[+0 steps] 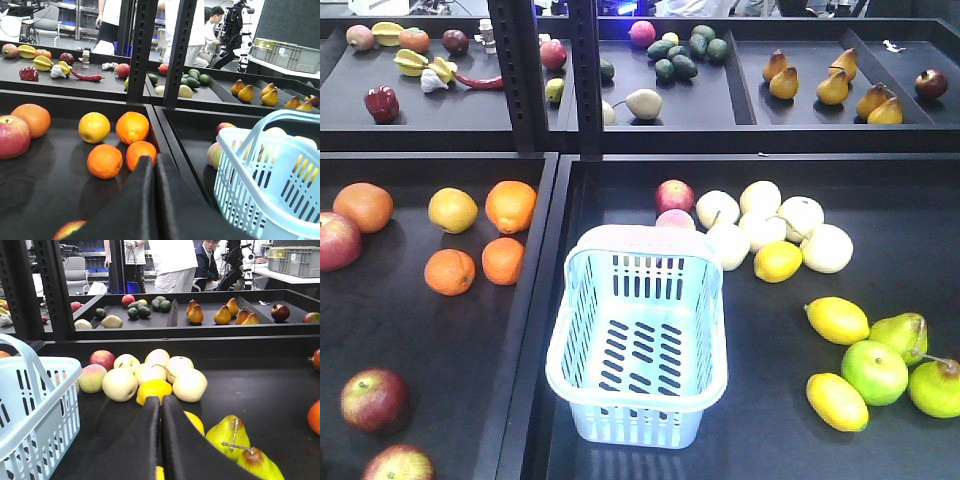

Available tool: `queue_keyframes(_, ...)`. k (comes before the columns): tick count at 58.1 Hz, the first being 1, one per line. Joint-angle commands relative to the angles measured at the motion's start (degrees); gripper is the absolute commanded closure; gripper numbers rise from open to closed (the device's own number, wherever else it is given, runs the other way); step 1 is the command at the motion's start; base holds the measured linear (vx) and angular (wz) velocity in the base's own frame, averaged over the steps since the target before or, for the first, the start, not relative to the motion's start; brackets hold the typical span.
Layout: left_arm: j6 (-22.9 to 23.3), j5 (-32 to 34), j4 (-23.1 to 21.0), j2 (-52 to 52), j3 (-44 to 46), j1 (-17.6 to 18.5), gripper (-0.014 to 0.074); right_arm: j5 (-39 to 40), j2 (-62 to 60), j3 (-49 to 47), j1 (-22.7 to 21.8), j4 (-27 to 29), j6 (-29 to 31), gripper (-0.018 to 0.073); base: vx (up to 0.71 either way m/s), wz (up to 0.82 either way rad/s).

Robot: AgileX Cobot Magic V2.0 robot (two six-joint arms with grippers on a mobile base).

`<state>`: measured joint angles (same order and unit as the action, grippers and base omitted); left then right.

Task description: Pick three apples into basket with both arms

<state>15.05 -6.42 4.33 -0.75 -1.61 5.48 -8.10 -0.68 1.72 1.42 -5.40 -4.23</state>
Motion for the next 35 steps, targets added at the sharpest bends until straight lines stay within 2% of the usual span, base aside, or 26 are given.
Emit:
queue_keyframes(1, 0.4, 4.4, -0.1, -0.7, 1.4, 0.4, 0.0603, 4.1, -0.6, 0.7, -0.3, -0.5, 0.4, 0.0564, 0.00, 0.00)
queue_keyframes(11, 1.1, 9.1, -1.0, -0.7, 1.4, 0.4, 0.0603, 4.1, -0.6, 0.7, -0.3, -0.5, 0.4, 0.0564, 0.00, 0.00)
queue_keyframes(23, 1.1, 10.9, -1.5, -0.7, 1.4, 0.4, 0.0603, 4.1, -0.6, 0.7, -0.3, -0.5, 0.4, 0.0564, 0.00, 0.00)
queue_keyframes(28, 1.6, 10.9, -3.4, -0.7, 1.4, 0.4, 0.0603, 4.1, -0.6, 0.7, -0.3, -0.5, 0.4, 0.0564, 0.00, 0.00)
queue_keyframes(35, 5.8, 10.9, -8.3, -0.7, 1.4, 0.4, 0.0603, 4.1, -0.6, 0.7, -0.3, -0.5, 0.4, 0.0564, 0.00, 0.00)
